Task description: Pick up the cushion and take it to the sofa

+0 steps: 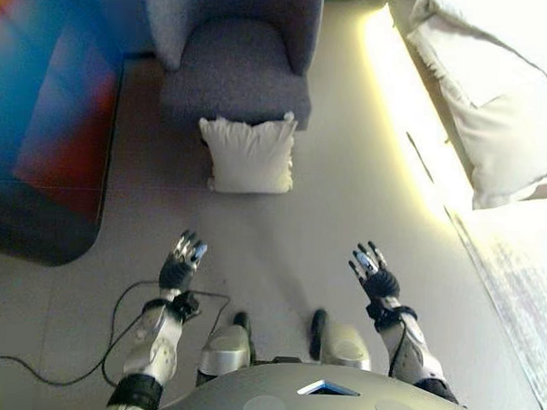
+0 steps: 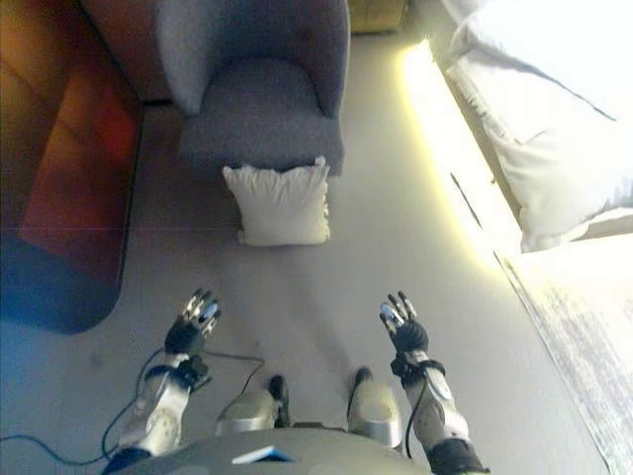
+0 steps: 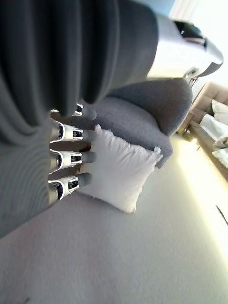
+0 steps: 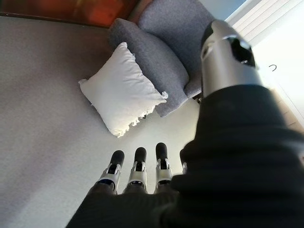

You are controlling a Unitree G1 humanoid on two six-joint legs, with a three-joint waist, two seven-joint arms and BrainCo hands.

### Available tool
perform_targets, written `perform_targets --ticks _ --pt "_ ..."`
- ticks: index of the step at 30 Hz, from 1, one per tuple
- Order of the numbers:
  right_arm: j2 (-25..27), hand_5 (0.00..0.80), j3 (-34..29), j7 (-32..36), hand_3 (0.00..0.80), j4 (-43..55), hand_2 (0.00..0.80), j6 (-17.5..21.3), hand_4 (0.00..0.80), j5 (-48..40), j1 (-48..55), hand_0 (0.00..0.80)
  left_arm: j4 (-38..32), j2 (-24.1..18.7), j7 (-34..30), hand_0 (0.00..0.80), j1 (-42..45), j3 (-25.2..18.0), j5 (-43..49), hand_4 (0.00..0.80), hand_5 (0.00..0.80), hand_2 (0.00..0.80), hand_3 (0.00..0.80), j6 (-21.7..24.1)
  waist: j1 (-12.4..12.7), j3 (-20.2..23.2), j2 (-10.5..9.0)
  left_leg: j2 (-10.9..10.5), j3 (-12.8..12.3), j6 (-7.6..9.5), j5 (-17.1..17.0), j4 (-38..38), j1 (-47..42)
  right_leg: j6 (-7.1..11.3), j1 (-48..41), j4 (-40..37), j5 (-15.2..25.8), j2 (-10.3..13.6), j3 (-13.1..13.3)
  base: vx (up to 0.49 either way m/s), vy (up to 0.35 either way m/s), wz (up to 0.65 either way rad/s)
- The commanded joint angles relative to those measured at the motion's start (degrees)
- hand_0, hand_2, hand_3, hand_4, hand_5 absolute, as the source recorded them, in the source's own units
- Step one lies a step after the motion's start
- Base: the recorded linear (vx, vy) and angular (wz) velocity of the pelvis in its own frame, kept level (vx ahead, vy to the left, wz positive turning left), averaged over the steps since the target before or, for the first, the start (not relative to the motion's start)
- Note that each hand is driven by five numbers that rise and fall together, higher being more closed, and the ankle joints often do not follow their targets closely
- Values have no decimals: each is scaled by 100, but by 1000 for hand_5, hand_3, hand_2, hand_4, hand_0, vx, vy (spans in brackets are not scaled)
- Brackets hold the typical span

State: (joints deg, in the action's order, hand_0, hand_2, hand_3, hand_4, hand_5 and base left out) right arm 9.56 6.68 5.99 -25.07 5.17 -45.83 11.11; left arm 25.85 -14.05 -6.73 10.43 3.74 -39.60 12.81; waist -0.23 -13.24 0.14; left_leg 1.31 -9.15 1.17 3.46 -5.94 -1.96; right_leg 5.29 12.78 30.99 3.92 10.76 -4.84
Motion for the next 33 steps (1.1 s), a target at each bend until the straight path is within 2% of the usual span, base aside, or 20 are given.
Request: perform_targets --ticks 1,3,6,9,10,12,13,16,17,20,23,24,25,26,27,28,30,31,32,33 --pt "-79 0 36 3 0 420 0 315 0 -272 136 0 -629 -450 -28 0 346 -112 -222 0 0 0 0 76 -87 74 6 -264 223 441 475 -352 110 237 587 845 1227 479 776 101 73 26" --pt "-68 0 -20 19 0 356 0 310 0 -296 187 0 -725 -514 74 0 390 -51 -256 0 0 0 0 37 -165 84 -38 -328 305 403 568 -327 -53 287 601 383 1244 349 747 228 -13 11" --pt "-61 0 -28 -81 0 346 0 378 0 -334 161 0 -744 -518 65 0 372 80 -229 0 0 0 0 88 -315 145 -288 -521 485 356 817 -410 -251 385 388 -1071 1109 119 652 359 -116 22" --pt "18 0 -87 -86 0 298 0 354 0 -480 81 0 -752 -534 24 0 351 228 -121 0 0 0 0 103 -448 248 -500 -749 695 364 1073 -353 -581 493 318 -2709 907 -149 315 455 -80 24" --pt "35 0 -116 -96 0 296 0 331 0 -486 86 0 -740 -525 -1 0 348 261 -115 0 0 0 0 110 -495 269 -512 -783 765 366 1145 -331 -724 513 349 -3010 951 -251 205 474 -29 28" --pt "60 0 -177 -100 0 318 0 290 0 -527 145 0 -765 -507 -71 0 353 292 -73 0 0 0 0 81 -556 329 -544 -849 872 389 1306 -295 -990 513 487 -3243 1095 -367 -46 460 -34 46" --pt "59 0 -209 -96 0 318 0 295 0 -501 203 0 -802 -484 -106 0 382 307 -59 0 0 0 0 75 -561 364 -584 -900 886 406 1415 -288 -1130 509 551 -3287 1193 -364 -294 495 -60 64" --pt "66 0 -248 4 0 340 0 269 0 -454 325 0 -930 -392 -87 0 491 282 -140 0 0 0 0 45 -535 434 -624 -934 737 445 1604 -315 -1330 450 552 -2899 1154 -227 -838 487 -96 49" --pt "76 0 -258 40 0 324 0 229 0 -396 348 0 -982 -356 -31 0 542 256 -209 0 0 0 0 28 -522 503 -595 -883 601 419 1579 -376 -1395 401 435 -2855 1001 -203 -1057 471 -111 -12" --pt "137 0 -194 -5 0 407 0 103 0 -278 380 0 -1032 -169 151 0 708 262 -466 0 0 0 0 78 -579 729 -428 -604 276 207 1154 -602 -1635 175 242 -2510 660 -292 -1280 526 -127 -33" --pt "232 0 -102 76 0 557 0 28 0 -176 427 0 -1065 -84 244 0 785 261 -537 0 0 0 0 176 -670 942 -290 -199 127 -279 -82 -1544 -1511 -223 29 -2273 166 -574 -1178 434 -211 -27" --pt "262 0 -68 192 0 544 0 21 0 -105 420 0 -1090 -78 278 0 748 262 -560 0 0 0 0 238 -650 978 -316 -117 66 -406 -456 -2149 -1255 -364 -142 -2278 -7 -625 -1160 385 -251 -21" --pt "306 0 -42 253 0 518 0 32 0 -13 416 0 -1136 -77 311 0 708 266 -583 0 0 0 0 280 -603 987 -373 -77 28 -470 -652 -2786 -920 -468 -323 -2313 -127 -624 -1150 367 -240 -20" --pt "355 0 -24 263 0 486 0 54 0 61 402 0 -1201 -74 348 0 668 269 -616 0 0 0 0 296 -548 972 -434 -10 -47 -494 -713 -3362 -542 -557 -489 -2335 -242 -603 -1144 330 -236 -34" --pt "416 0 -19 286 0 407 0 110 0 57 334 0 -1278 -84 362 0 612 266 -675 0 0 0 0 276 -479 923 -514 237 -227 -493 -668 -4030 -17 -660 -687 -2340 -388 -572 -1133 270 -197 -37" --pt "453 0 -26 333 0 358 0 142 0 -10 269 0 -1319 -96 365 0 574 263 -693 0 0 0 0 264 -428 873 -540 398 -295 -462 -610 -4170 270 -696 -797 -2325 -469 -570 -1103 231 -157 -40" --pt "491 0 -8 448 0 265 0 223 0 -180 91 0 -1319 -121 327 0 486 252 -716 0 0 0 0 300 -292 699 -581 629 -327 -340 -462 -3883 795 -718 -1053 -2295 -612 -598 -865 208 -57 -35" --pt "500 0 12 456 0 234 0 247 0 -210 21 0 -1291 -122 308 0 452 245 -727 0 0 0 0 323 -254 644 -581 678 -340 -310 -433 -3612 897 -714 -1120 -2304 -643 -629 -736 225 34 -36" --pt "508 0 40 403 0 234 0 249 0 -214 -77 0 -1258 -132 305 0 397 256 -769 0 0 0 0 370 -229 575 -562 694 -325 -269 -434 -3072 973 -695 -1163 -2323 -668 -687 -491 154 47 -43" --pt "508 0 41 397 0 236 0 247 0 -215 -84 0 -1256 -132 305 0 392 257 -772 0 0 0 0 373 -222 563 -563 691 -328 -265 -435 -3033 965 -693 -1171 -2324 -670 -688 -469 223 119 -53"
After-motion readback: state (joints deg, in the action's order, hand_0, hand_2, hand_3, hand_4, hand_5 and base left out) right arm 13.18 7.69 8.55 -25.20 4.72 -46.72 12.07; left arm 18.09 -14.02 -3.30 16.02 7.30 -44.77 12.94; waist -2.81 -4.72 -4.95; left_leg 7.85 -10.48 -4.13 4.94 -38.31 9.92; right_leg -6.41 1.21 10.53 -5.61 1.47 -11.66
